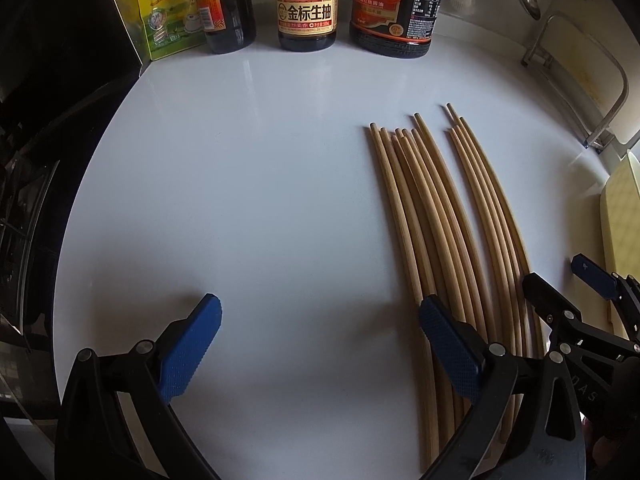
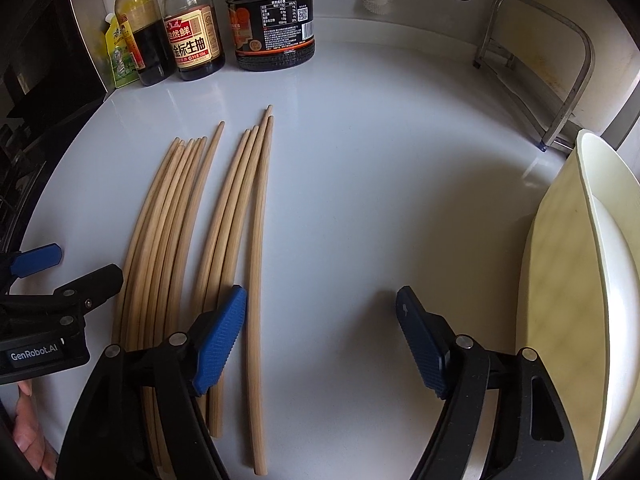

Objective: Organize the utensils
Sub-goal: 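Close the left tool on one chopstick while the right tool grasps another chopstick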

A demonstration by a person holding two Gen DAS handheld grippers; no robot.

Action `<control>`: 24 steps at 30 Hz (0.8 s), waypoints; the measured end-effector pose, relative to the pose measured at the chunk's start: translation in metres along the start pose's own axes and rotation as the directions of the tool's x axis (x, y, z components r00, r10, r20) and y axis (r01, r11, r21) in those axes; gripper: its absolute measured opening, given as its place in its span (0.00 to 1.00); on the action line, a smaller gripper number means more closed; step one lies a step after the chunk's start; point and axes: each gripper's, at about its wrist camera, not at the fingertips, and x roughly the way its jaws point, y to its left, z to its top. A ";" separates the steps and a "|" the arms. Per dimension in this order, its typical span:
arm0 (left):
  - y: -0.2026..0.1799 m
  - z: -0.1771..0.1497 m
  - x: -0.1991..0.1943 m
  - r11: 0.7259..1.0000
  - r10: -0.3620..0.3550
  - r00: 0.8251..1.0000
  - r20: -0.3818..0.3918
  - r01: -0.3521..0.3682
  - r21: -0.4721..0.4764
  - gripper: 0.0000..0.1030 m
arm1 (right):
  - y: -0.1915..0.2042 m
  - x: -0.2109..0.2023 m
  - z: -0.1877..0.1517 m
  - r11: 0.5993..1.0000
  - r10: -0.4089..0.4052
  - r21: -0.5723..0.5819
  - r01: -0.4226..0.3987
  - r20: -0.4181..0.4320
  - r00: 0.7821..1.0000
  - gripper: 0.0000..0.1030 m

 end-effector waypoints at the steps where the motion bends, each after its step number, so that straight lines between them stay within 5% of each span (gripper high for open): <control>1: 0.000 0.000 0.000 1.000 -0.004 1.000 -0.002 0.004 -0.005 0.95 | 0.001 0.000 0.000 1.000 0.000 -0.001 0.000 0.002 1.000 0.72; 17: 0.002 0.002 0.007 1.000 0.014 1.000 -0.016 -0.014 -0.014 0.90 | 0.011 0.002 0.004 0.999 0.005 -0.036 -0.004 0.018 1.000 0.70; 21: -0.005 0.003 0.002 1.000 -0.003 1.000 0.006 0.002 0.028 0.70 | 0.021 0.001 0.006 0.997 0.023 -0.076 -0.021 0.025 0.999 0.44; 24: -0.012 0.005 -0.003 0.998 -0.018 1.000 0.016 0.017 0.058 0.43 | 0.028 0.000 0.009 0.994 0.023 -0.107 -0.020 0.024 0.999 0.19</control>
